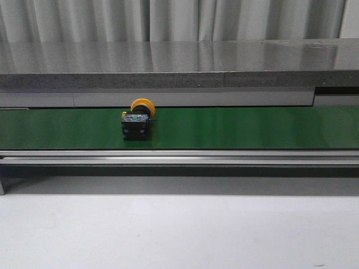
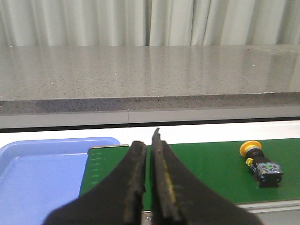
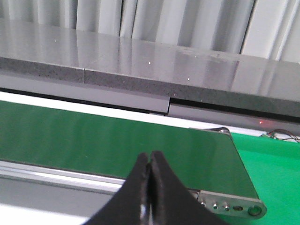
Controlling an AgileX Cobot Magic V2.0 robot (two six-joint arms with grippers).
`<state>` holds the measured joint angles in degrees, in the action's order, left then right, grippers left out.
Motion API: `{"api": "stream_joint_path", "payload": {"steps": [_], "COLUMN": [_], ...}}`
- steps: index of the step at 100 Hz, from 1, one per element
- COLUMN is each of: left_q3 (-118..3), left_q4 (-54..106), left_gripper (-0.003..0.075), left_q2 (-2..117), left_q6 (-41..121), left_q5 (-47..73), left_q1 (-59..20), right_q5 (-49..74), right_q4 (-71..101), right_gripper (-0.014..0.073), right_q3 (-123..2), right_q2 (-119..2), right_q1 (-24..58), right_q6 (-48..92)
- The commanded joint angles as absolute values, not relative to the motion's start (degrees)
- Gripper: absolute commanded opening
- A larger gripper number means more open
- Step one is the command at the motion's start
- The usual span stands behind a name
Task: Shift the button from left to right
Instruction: 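Retract the left gripper while the belt carries the button along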
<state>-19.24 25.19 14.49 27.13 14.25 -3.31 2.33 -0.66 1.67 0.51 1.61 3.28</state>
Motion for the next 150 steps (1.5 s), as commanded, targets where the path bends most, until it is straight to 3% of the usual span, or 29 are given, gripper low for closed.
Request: {"api": "stream_joint_path", "payload": {"steps": [1,39,80,118,125,132,150], "left_q3": [-20.76,-20.76,-20.76,-20.76,-20.76,-20.76,-20.76], "left_q4": [26.22,26.22,26.22,26.22,26.22,26.22,26.22], "left_gripper": [0.0005,0.0005,0.0005,0.0005,0.0005,0.0005,0.0005], "left_q2": [14.89,14.89,14.89,14.89,14.89,14.89,14.89], "left_q6": [27.21,27.21,27.21,27.21,27.21,27.21,27.21], "left_q5": [10.43,10.43,10.43,10.43,10.43,10.43,10.43], "left_q1": [-3.77,-3.77,-3.77,-3.77,-3.77,-3.77,-3.77], "right_q5": [-5.19,6.06,32.91,34.18,34.52,34.84,35.67], "right_q4": [-1.3,0.37,1.22,8.16,8.95,8.95,8.95], "right_gripper": [-0.0068,-0.0068,-0.0068,-0.0055,0.0001,0.011,0.0546], "right_q3": [1.62,-10.81,-38.01,-46.82,-46.82,-46.82,-46.82], "right_q2": [1.5,-3.48,-32.71,-51.31,-53.06,-54.24,-54.84], "right_q1": [1.34,1.34,1.34,1.34,1.44,1.44,1.44], "right_q6": [3.33,3.33,3.33,3.33,3.33,3.38,3.38]}}
